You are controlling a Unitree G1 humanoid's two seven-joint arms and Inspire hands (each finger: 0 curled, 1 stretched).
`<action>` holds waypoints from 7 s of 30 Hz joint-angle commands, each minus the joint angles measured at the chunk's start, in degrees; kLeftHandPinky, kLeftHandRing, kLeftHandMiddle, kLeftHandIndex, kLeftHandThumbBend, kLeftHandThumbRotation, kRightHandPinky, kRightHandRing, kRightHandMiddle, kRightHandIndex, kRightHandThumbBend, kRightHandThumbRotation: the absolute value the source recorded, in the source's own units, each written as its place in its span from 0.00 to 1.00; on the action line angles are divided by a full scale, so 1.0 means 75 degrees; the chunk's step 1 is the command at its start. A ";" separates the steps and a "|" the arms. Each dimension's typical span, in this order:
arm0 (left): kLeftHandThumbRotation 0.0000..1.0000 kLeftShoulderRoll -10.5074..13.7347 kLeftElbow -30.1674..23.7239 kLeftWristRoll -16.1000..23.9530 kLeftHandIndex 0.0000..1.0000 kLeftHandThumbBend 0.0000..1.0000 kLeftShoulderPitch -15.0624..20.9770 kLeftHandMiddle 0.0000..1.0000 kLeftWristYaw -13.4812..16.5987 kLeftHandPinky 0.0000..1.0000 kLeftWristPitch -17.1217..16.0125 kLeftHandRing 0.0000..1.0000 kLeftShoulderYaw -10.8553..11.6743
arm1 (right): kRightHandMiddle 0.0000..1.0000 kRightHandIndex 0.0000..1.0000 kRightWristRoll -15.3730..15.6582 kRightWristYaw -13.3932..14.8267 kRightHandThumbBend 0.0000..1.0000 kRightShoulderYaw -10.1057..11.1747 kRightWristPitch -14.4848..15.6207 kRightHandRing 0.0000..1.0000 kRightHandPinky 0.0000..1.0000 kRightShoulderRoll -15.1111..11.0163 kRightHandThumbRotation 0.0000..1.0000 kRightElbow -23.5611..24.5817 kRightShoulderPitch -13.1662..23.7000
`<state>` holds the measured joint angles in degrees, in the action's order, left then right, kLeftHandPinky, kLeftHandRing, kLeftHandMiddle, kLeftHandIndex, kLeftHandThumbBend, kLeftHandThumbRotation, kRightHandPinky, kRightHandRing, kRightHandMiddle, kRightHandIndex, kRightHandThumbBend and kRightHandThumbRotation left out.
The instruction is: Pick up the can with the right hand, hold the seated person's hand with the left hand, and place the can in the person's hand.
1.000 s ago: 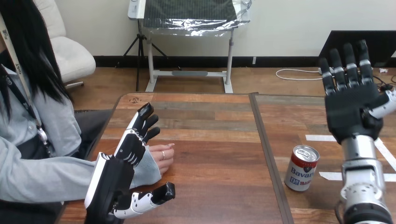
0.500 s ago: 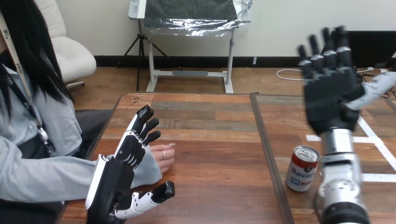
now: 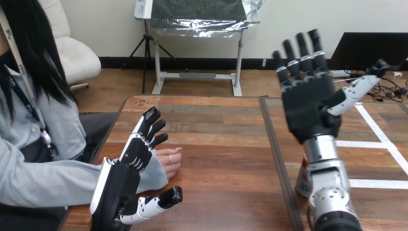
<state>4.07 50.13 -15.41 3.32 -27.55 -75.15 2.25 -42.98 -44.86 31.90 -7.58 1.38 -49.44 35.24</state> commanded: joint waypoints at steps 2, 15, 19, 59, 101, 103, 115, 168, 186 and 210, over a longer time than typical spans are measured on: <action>0.56 -0.0013 -0.0132 0.0059 0.94 1.00 0.0471 0.95 0.0092 0.86 -0.0154 0.93 0.0065 | 1.00 0.99 0.0033 0.0153 1.00 -0.0115 0.0049 1.00 1.00 0.0078 0.97 0.0325 0.0122; 0.56 -0.0053 -0.0231 0.0083 0.94 1.00 0.0428 0.95 0.0145 0.87 -0.0094 0.93 0.0030 | 0.97 0.98 0.0133 0.0231 1.00 -0.0264 0.0164 0.98 0.98 0.0251 0.97 0.0337 0.0043; 0.56 -0.0076 -0.0218 0.0102 0.94 1.00 0.0431 0.95 0.0163 0.87 -0.0160 0.93 0.0025 | 0.96 0.98 0.0130 0.0204 1.00 -0.0247 0.0145 0.97 0.98 0.0236 0.96 0.0290 0.0004; 0.55 -0.0119 -0.0231 0.0713 0.93 1.00 0.0267 0.95 0.0833 0.85 -0.0259 0.91 0.0045 | 0.94 0.96 0.0669 -0.0094 1.00 0.0170 -0.1813 0.92 0.91 -0.1342 0.87 -0.0197 -0.0362; 0.54 -0.0089 -0.0174 0.0504 0.92 1.00 0.0430 0.94 0.0666 0.84 -0.0110 0.91 -0.0062 | 0.99 1.00 0.3466 0.2427 1.00 -0.0516 -0.5284 0.99 0.98 -0.1965 0.73 -0.1752 -0.0687; 0.54 -0.0083 -0.0181 0.0497 0.92 1.00 0.0424 0.94 0.0653 0.84 -0.0101 0.91 -0.0055 | 0.99 1.00 0.3560 0.2564 1.00 -0.0556 -0.5315 0.99 0.98 -0.1986 0.71 -0.1870 -0.0682; 0.54 -0.0047 -0.0294 0.0378 0.93 1.00 0.0372 0.95 0.0554 0.85 -0.0052 0.92 -0.0087 | 0.99 1.00 0.4003 0.3160 1.00 -0.0820 -0.5420 0.99 1.00 -0.2103 0.72 -0.2433 -0.0799; 0.54 0.0008 -0.0326 0.0160 0.93 1.00 0.0353 0.95 0.0398 0.85 -0.0045 0.92 -0.0140 | 1.00 1.00 0.4564 0.3750 1.00 -0.1339 -0.5264 0.99 0.97 -0.2055 0.76 -0.2931 -0.1552; 0.54 0.0015 -0.0308 0.0061 0.93 1.00 0.0371 0.95 0.0266 0.87 -0.0134 0.92 -0.0159 | 1.00 1.00 0.4841 0.4000 1.00 -0.1644 -0.5167 0.99 0.97 -0.1861 0.78 -0.3014 -0.1852; 0.56 -0.0016 -0.0318 0.0283 0.93 1.00 0.0310 0.95 0.0489 0.85 -0.0229 0.92 -0.0067 | 1.00 1.00 0.4985 0.4058 1.00 -0.1969 -0.5172 1.00 0.97 -0.1718 0.79 -0.3027 -0.2134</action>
<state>3.77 49.58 -13.82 3.12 -24.53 -75.56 1.12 -6.24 -14.46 18.03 -45.99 -12.54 -72.49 18.05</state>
